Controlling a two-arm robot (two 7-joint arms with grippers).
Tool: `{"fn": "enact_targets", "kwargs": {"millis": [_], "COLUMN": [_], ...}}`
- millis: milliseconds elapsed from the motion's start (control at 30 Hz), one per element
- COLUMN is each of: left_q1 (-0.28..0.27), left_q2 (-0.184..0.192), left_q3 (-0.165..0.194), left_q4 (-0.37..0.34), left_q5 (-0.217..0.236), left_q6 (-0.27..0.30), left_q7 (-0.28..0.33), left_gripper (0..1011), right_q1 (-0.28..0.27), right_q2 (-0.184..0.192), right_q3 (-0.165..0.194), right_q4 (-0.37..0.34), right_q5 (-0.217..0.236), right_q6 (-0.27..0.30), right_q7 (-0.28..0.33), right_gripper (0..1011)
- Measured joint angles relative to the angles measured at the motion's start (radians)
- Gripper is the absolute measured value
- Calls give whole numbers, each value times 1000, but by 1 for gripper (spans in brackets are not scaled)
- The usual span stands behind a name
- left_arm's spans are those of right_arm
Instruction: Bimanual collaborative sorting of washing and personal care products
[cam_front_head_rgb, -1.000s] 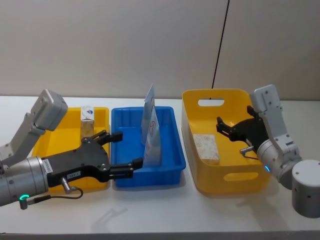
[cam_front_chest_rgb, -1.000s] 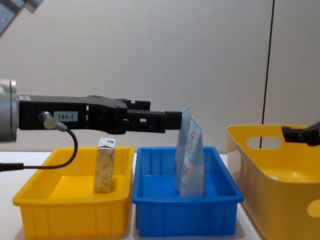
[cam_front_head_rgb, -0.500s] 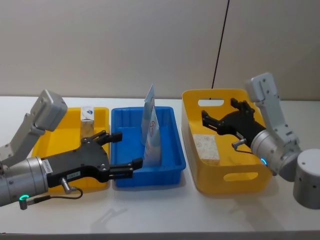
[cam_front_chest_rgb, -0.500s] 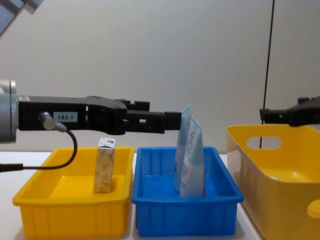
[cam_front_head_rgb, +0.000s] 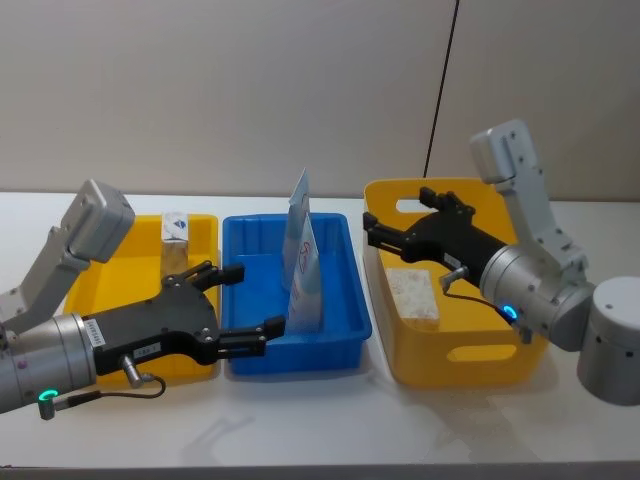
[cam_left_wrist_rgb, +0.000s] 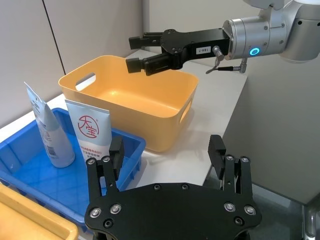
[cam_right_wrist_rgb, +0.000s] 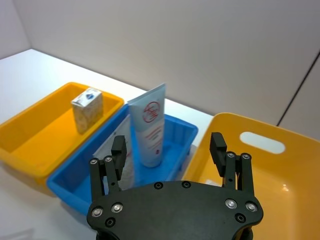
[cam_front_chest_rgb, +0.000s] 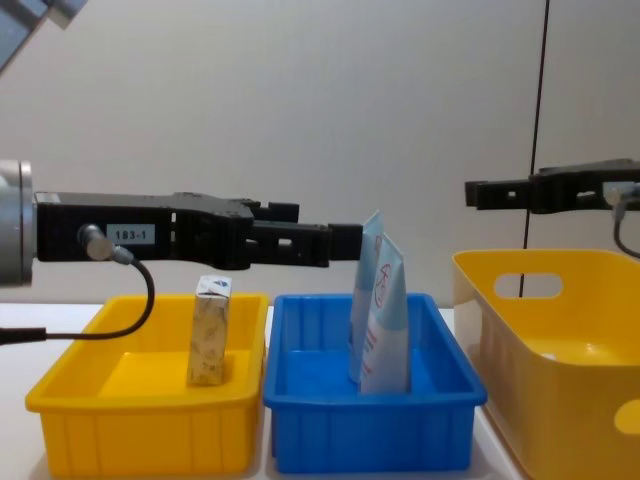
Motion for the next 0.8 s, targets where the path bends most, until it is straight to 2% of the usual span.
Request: {"fn": "enact_targets", "kwargs": {"millis": [333, 800], "left_q1": [0, 0], "left_q2": [0, 0], "left_q3": [0, 0], "left_q4": [0, 0], "left_q5": [0, 0], "left_q6": [0, 0], "left_q7": [0, 0], "left_gripper": [1002, 1002], "right_q1": [4, 21], "right_q2": [-12, -40], "right_q3": [-22, -65], "right_q4": [-17, -8], "right_q5": [5, -24], "right_q6": [53, 96], "right_q7": [19, 26], "right_gripper": [1003, 1003]}}
